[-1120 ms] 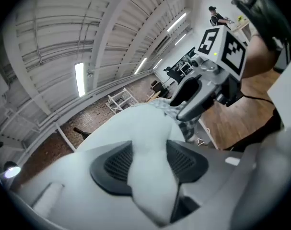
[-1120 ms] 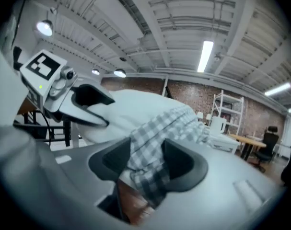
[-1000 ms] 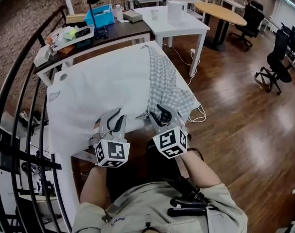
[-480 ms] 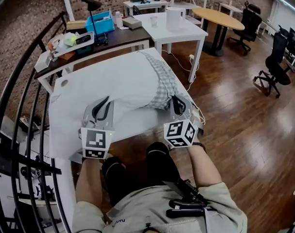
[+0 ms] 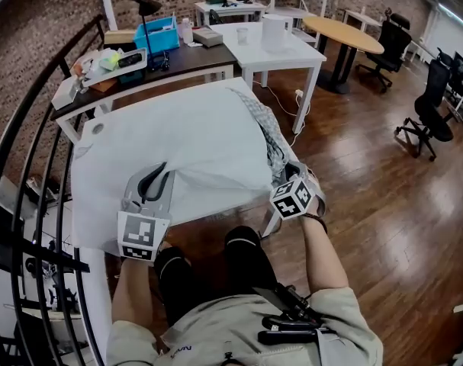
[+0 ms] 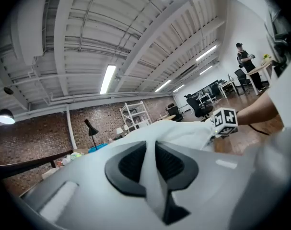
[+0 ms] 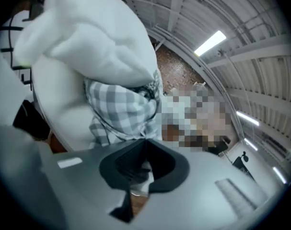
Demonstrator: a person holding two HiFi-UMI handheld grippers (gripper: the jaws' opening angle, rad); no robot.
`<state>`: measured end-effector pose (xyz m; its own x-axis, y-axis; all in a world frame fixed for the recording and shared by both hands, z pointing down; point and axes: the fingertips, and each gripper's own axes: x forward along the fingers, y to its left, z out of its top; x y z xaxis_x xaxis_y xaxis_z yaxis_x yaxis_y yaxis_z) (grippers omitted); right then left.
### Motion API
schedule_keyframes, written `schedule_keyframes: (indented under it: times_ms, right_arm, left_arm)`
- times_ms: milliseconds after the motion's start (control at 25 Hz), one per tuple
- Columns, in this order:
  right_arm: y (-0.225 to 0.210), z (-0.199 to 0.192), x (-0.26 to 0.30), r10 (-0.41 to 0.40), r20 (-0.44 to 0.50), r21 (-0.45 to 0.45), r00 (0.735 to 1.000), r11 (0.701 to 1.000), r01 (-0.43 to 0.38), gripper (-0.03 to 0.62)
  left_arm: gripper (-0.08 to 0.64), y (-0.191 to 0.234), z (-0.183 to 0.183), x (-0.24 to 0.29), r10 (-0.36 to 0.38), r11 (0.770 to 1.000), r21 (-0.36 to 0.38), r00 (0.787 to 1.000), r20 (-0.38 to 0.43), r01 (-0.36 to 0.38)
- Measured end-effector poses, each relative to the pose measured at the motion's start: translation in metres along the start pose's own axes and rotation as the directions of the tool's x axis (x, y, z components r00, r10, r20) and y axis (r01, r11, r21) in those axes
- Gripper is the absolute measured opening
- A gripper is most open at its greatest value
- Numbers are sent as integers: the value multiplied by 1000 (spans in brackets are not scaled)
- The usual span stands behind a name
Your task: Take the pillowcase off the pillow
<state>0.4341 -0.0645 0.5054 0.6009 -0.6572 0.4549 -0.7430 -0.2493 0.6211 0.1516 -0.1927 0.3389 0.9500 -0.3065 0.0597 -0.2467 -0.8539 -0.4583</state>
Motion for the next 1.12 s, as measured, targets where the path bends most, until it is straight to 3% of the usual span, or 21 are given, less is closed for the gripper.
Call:
schedule_keyframes:
  times_ms: [80,160,240,360,480,600,680,800,880,960,1040,1080,1120]
  right_arm:
    - [-2,0,-6,49,20,50,999,998,-50,30]
    - [-9,3,-20,94,66,134,993,986,-102,91]
    - [-21,15,-41,111,157,213,981,966,-143,120]
    - [-47,53,-70,114,353,311,929,922,-231,121]
    - [-65,103,-83,104,515,350,851,880,-320,120]
    - [-69,141,-63,112,551,315,827,890,-330,120]
    - [-67,162,-41,126,546,297,828,895,-332,120]
    - [-65,185,-3,138,499,261,855,917,-300,120]
    - [-65,192,22,147,450,231,881,934,-274,121]
    - [-63,199,43,168,414,199,895,942,-269,120]
    - [-65,206,61,162,389,171,907,955,-244,103]
    - [-68,209,70,142,369,163,919,963,-214,14]
    - [-74,209,79,112,339,160,934,972,-175,3]
  left_arm:
    - [85,-25,-15,-2,-85,996,10,996,-33,86]
    - [151,-48,-21,-11,-155,987,28,987,-51,157]
    - [208,-59,-2,-28,-181,983,36,984,-2,181]
    - [206,-43,55,-47,-108,993,-33,983,147,114]
    - [206,1,66,-36,16,998,-59,996,90,-11]
    - [309,37,53,8,48,999,-9,999,-4,-48]
    - [344,38,19,45,4,1000,6,990,-138,-3]
    - [297,7,-48,75,-133,991,-37,942,-308,127]
    - [177,-14,-73,73,-170,985,-53,938,-303,162]
    - [83,-25,-79,63,-144,989,-20,955,-261,144]
    - [50,-27,-78,52,-105,993,25,973,-206,113]
    - [44,-28,-77,47,-92,994,41,980,-178,101]
    - [43,-28,-76,43,-82,995,51,985,-153,90]
